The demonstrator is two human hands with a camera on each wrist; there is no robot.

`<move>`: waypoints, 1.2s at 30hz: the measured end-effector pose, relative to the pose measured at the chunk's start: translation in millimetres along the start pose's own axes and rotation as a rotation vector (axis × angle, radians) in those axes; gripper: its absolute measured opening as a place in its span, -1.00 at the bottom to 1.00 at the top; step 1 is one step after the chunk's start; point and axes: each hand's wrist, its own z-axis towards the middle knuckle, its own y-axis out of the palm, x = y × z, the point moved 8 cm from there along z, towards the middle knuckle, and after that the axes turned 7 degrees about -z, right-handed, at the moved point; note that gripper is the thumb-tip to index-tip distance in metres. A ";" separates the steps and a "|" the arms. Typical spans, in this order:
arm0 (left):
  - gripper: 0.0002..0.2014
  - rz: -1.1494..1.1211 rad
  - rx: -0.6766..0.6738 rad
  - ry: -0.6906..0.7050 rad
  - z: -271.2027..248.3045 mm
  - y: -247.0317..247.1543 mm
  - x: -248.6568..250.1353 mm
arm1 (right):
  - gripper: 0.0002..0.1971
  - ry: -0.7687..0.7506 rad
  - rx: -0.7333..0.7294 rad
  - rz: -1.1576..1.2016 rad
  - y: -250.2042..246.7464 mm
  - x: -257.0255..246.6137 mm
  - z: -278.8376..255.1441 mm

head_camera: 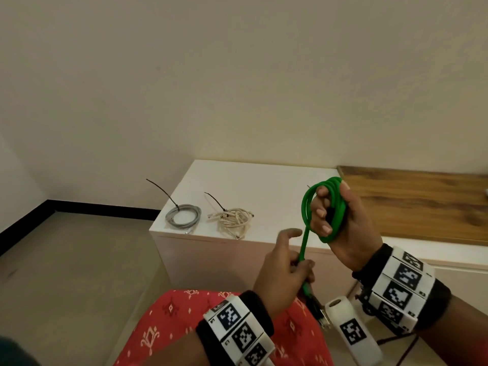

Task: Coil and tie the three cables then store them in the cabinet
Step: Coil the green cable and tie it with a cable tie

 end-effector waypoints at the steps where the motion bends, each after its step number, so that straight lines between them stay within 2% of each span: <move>1: -0.72 -0.043 0.018 -0.001 -2.8 0.8 2.4 | -0.64 0.004 -0.002 -0.042 1.2 1.0 -0.3; 4: -0.85 -0.103 -0.019 -0.009 -7.2 3.6 9.2 | -0.60 0.019 -0.010 -0.147 2.2 3.6 -0.4; 8: -0.72 -0.102 -0.187 0.005 -7.0 7.1 18.6 | -0.59 0.071 -0.001 -0.162 -0.9 7.9 0.9; 10: -0.72 -0.029 -0.241 0.046 -8.9 6.9 23.9 | -0.59 0.102 0.002 -0.193 -1.1 9.7 1.0; 12: -0.83 0.082 -0.249 0.108 -9.7 5.6 29.6 | -0.58 0.146 -0.020 -0.221 0.3 13.9 -0.3; 14: -0.98 0.165 -0.187 0.195 -9.1 2.8 38.1 | -0.57 0.202 -0.058 -0.263 1.6 22.2 -3.2; 17: -0.84 0.354 0.058 0.418 -8.7 -9.6 52.2 | -0.54 0.277 -0.115 -0.392 5.3 35.7 -8.7; 19: -0.82 0.449 0.176 0.496 -10.0 -14.9 57.0 | -0.52 0.308 -0.165 -0.455 10.6 40.6 -12.7; 22: -0.79 0.463 0.245 0.466 -9.8 -20.3 53.2 | -0.51 0.343 -0.213 -0.533 17.1 43.0 -19.0; 26: -0.82 0.333 0.265 0.397 -11.6 -22.2 48.6 | -0.53 0.407 -0.209 -0.530 17.0 47.3 -23.9; 29: -0.66 0.317 0.339 0.337 -11.0 -30.5 45.1 | -0.47 0.495 -0.267 -0.546 21.8 53.3 -28.8; 32: -0.24 0.076 0.251 0.254 -7.8 -30.1 39.2 | -0.38 0.551 -0.367 -0.544 29.5 59.1 -34.1; 34: -0.21 0.011 0.157 0.289 -8.9 -25.0 44.1 | -0.37 0.570 -0.404 -0.505 33.5 60.8 -36.2; 36: -0.24 0.078 0.112 0.323 -8.2 -24.3 49.1 | -0.36 0.581 -0.423 -0.483 35.8 60.6 -37.4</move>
